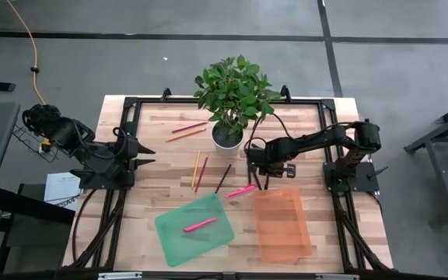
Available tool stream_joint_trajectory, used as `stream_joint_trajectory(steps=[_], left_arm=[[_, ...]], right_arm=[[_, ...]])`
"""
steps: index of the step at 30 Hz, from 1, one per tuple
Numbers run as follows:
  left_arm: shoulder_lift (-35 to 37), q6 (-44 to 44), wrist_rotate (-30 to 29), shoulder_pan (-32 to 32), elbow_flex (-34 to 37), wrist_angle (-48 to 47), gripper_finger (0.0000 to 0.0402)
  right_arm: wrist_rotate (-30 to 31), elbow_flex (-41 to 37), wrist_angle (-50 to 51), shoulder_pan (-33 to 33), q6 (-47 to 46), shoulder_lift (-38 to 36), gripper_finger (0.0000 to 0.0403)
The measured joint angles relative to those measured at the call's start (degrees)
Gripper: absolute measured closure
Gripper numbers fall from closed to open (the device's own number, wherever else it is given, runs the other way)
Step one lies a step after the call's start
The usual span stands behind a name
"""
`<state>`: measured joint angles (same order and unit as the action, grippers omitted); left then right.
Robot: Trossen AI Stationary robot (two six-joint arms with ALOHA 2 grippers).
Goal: Sort pens & pencils
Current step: Put the bottom right black pen into the green bin
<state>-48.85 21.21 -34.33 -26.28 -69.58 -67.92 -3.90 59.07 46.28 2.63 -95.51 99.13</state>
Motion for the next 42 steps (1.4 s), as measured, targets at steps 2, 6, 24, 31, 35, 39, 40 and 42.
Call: stream_joint_trajectory(steps=[2, 6, 24, 31, 35, 39, 40, 42], left_arm=[[-0.01, 0.01, -0.01, 0.01, 0.00, 0.02, 0.0305], [-0.01, 0.04, 0.08, 0.01, 0.00, 0.03, 0.0305], [-0.01, 0.26, 1.22, -0.01, 0.00, 0.04, 0.0305], [-0.01, 0.28, 1.36, -0.01, 0.00, 0.04, 0.0305], [-0.01, 0.31, 1.36, -0.01, 0.00, 0.04, 0.0305], [-0.01, 0.65, 1.36, -0.01, 0.00, 0.04, 0.0305], [-0.01, 0.68, 1.36, -0.01, 0.00, 0.02, 0.0305], [-0.01, 0.70, 1.36, -0.01, 0.00, 0.04, 0.0305]], right_arm=[[0.01, 0.00, 0.36, 0.01, -0.01, 0.00, 0.0297], [0.02, 0.00, 0.71, 0.52, 0.13, 0.00, 0.0297], [-0.24, 0.02, 0.18, 4.23, 3.00, 0.00, 0.0297], [-0.24, 0.02, 0.13, 6.45, 4.51, 0.00, 0.0297], [-0.24, 0.04, -0.22, 6.88, 5.51, 0.00, 0.0297], [-0.72, 0.07, 0.38, 7.13, 5.91, 0.66, 0.0297], [-0.83, 0.07, 0.38, 7.15, 6.01, 0.95, 0.0297], [-0.84, 0.07, 0.04, 7.15, 6.02, 1.37, 0.0297]])
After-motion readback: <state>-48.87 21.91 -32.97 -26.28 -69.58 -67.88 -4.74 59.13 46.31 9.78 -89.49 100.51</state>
